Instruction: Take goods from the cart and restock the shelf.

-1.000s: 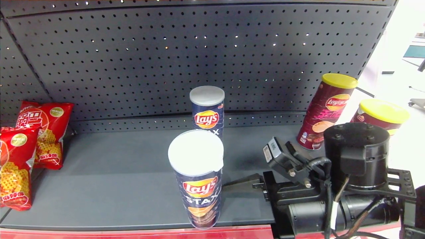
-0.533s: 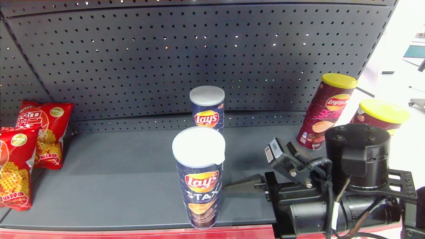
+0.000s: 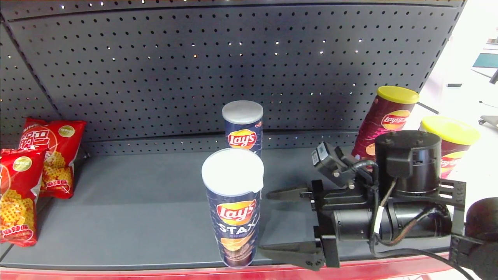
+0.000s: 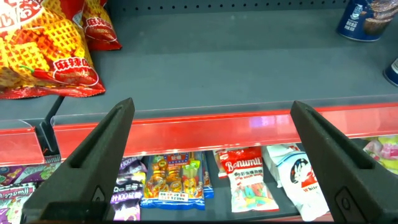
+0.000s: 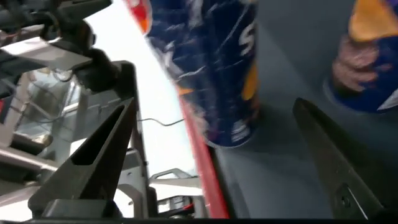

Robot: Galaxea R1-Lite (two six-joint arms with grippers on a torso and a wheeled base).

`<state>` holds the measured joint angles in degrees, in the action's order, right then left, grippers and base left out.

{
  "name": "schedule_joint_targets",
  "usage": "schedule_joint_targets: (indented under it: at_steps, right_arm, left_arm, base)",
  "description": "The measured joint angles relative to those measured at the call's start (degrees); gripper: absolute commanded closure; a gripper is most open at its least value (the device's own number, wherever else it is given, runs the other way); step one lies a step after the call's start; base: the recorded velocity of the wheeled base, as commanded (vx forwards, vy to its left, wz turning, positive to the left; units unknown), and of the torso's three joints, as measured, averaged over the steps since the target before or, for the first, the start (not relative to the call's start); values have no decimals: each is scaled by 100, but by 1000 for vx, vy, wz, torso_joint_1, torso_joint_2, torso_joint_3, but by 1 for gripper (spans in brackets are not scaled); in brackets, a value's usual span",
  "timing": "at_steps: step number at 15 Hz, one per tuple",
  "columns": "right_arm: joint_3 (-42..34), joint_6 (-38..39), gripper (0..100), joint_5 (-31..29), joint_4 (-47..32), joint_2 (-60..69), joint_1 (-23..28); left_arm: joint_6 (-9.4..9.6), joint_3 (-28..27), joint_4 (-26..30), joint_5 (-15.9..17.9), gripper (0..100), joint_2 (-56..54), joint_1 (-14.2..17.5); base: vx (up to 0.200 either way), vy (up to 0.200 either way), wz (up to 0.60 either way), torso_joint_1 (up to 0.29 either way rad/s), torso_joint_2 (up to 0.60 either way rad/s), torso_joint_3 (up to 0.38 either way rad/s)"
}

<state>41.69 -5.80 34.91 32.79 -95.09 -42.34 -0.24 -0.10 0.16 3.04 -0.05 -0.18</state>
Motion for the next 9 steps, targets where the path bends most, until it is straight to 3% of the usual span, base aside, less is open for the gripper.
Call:
schedule_joint_targets:
  at_steps: [9]
  right_arm:
    - [-106, 206, 0, -23, -48, -54, -291]
  left_arm:
    - [2, 0, 2, -4, 0, 0, 0]
  base:
    - [0, 0, 0, 0, 0, 0]
